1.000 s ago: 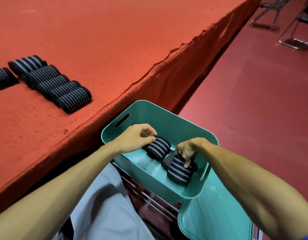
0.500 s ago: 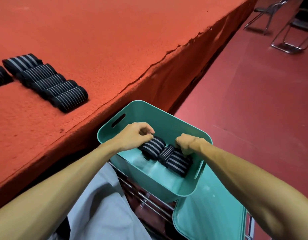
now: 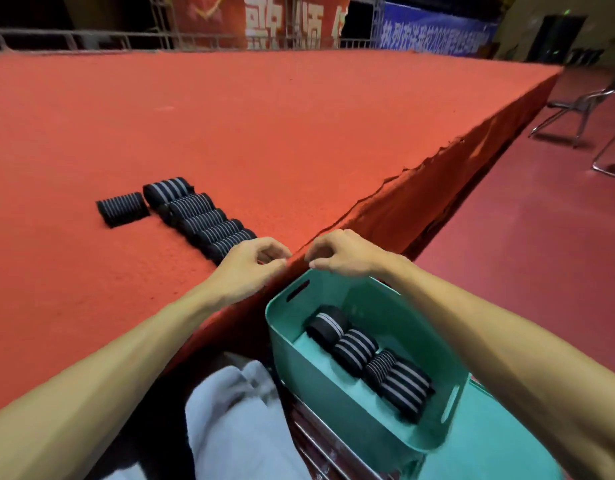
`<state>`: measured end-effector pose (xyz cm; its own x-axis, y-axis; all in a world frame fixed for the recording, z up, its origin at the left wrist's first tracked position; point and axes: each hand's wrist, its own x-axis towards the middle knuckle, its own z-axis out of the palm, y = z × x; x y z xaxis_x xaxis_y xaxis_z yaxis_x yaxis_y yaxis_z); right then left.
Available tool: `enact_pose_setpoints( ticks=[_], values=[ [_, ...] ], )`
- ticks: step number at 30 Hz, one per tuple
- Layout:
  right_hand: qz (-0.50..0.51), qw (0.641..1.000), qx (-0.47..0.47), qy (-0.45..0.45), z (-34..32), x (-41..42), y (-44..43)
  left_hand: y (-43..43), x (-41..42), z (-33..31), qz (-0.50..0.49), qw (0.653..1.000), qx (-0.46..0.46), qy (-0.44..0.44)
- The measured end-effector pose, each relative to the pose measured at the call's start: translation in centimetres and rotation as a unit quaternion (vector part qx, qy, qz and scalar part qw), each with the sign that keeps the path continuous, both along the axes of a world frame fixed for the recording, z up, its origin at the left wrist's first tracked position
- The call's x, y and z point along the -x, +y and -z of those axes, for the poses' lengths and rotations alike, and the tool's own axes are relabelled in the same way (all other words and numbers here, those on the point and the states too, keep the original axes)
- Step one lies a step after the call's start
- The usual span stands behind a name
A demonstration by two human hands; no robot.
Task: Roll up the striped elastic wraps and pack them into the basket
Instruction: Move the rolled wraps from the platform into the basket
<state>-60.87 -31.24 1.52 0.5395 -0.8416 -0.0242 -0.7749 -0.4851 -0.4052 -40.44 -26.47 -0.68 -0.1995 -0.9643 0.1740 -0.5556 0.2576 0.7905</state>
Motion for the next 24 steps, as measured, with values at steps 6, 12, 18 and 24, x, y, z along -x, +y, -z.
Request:
enact_pose_setpoints(
  ticks=[6,12,18,24],
  values=[
    [-0.065,0.997,0.036,-0.020,-2.7,-7.9,-3.9,-0.9,-7.3,-0.5,-0.129,0.991,0.024,0.010],
    [-0.057,0.996,0.052,-0.050,-1.1,-11.8,-8.6,-3.0,-10.2,1.9,-0.185,0.981,0.050,-0.028],
    [-0.028,0.994,0.045,-0.098,1.3,-11.8,-10.2,-4.3,-8.4,3.8,-0.148,0.976,0.029,-0.158],
    [-0.009,0.992,0.034,-0.121,1.8,-10.3,-10.0,-4.4,-7.5,3.4,-0.155,0.937,0.113,-0.290]
  ],
)
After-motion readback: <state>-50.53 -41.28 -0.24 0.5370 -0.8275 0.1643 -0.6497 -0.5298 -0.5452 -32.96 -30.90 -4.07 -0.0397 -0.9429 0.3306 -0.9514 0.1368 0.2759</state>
